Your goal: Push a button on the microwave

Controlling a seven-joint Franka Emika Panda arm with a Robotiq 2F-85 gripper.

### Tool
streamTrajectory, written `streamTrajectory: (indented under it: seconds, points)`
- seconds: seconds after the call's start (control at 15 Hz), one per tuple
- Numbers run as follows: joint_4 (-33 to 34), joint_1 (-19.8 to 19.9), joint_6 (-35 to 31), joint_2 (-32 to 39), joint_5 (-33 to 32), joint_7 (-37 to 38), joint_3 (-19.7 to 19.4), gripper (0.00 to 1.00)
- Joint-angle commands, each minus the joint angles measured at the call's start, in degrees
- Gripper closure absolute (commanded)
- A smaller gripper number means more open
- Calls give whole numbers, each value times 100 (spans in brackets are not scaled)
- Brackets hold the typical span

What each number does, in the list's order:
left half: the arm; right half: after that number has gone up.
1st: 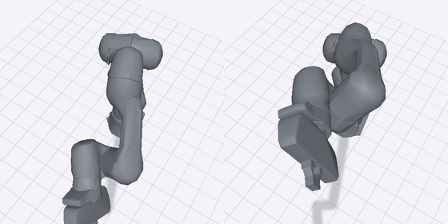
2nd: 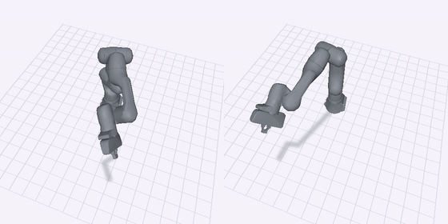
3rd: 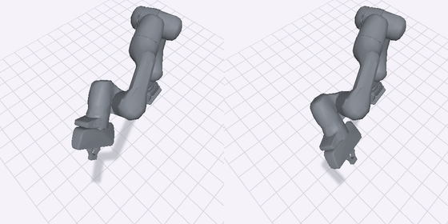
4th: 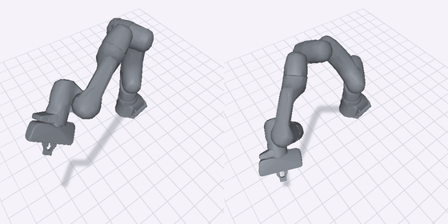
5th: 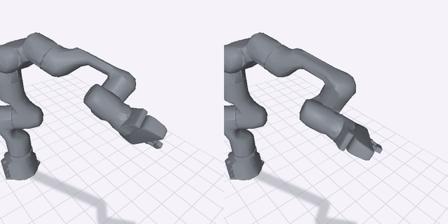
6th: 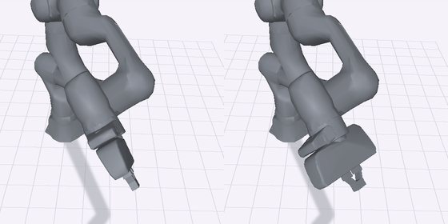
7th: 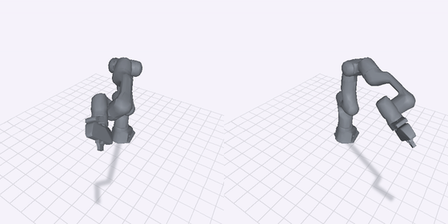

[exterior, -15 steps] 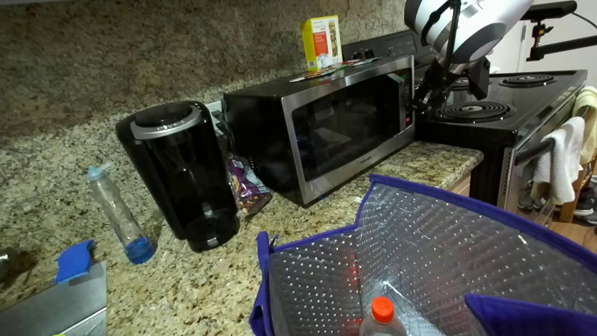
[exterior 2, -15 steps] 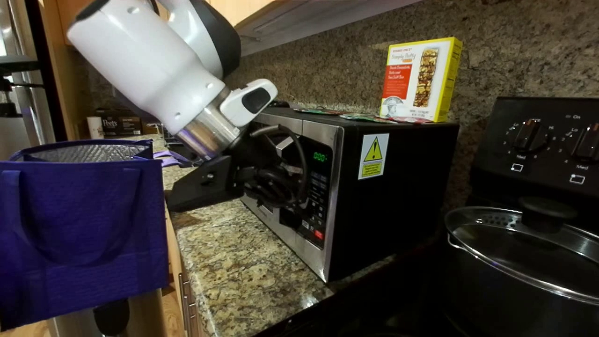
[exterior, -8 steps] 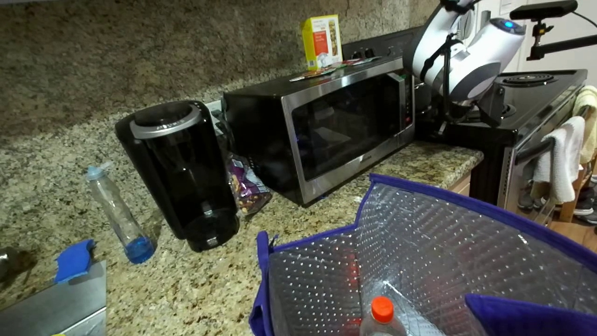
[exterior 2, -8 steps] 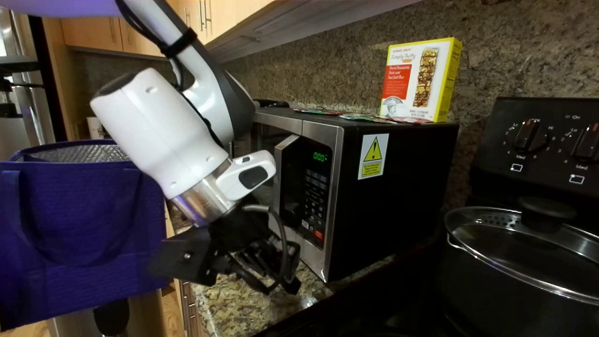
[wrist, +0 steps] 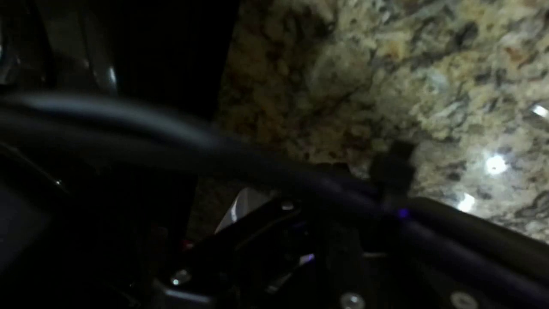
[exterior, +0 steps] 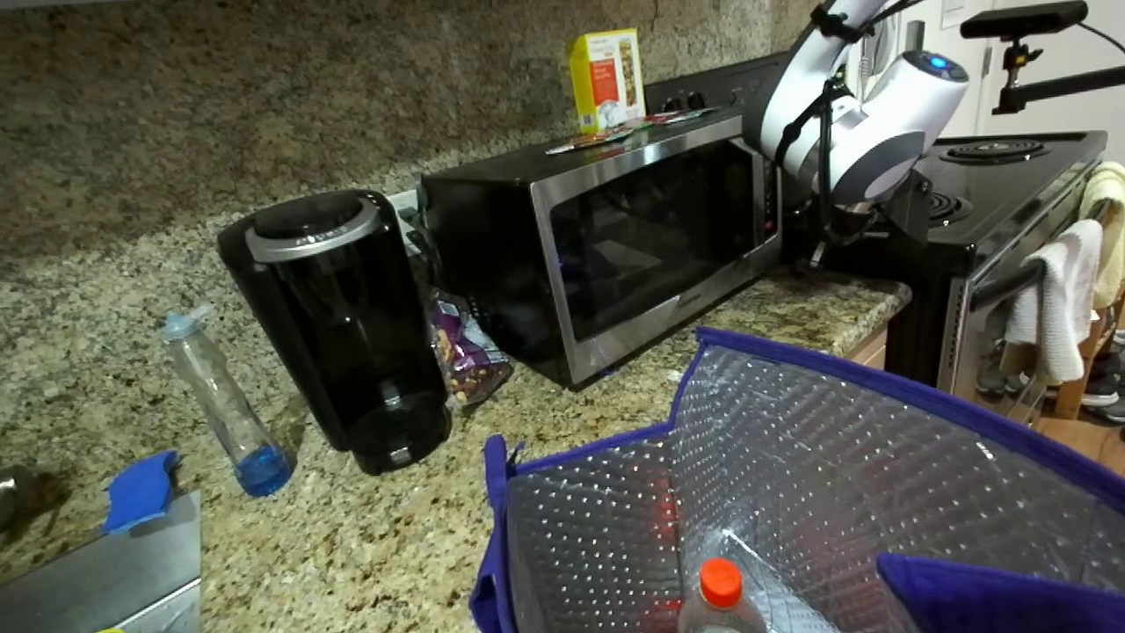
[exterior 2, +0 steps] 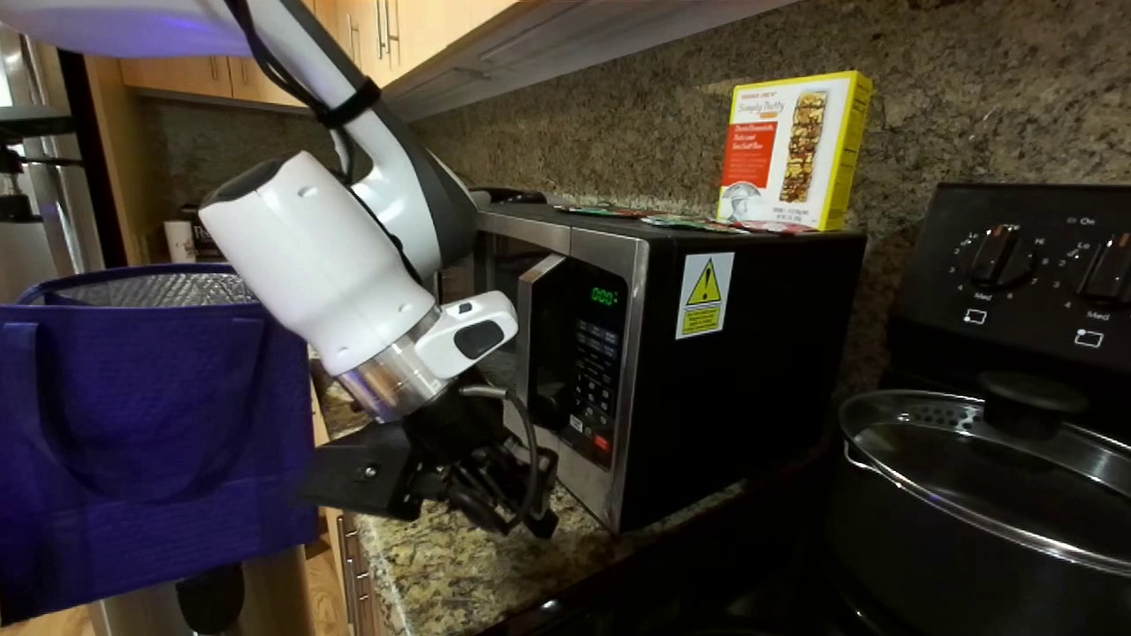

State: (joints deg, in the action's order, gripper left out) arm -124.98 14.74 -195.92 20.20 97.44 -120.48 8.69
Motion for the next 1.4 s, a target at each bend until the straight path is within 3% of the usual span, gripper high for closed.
streamTrajectory:
  seconds: [0.0,0.33,0.4,0.47,1.33]
  points:
    - [-2,3,130,-325,39,32,48,95]
    - [97,16,608,-507,0,0,62,95]
    - [-114,-534,821,-572,-916,1051,-461,95]
    - [176,-101,786,-505,-227,178,-13,95]
    - [235,-247,766,-705,-299,265,-67,95]
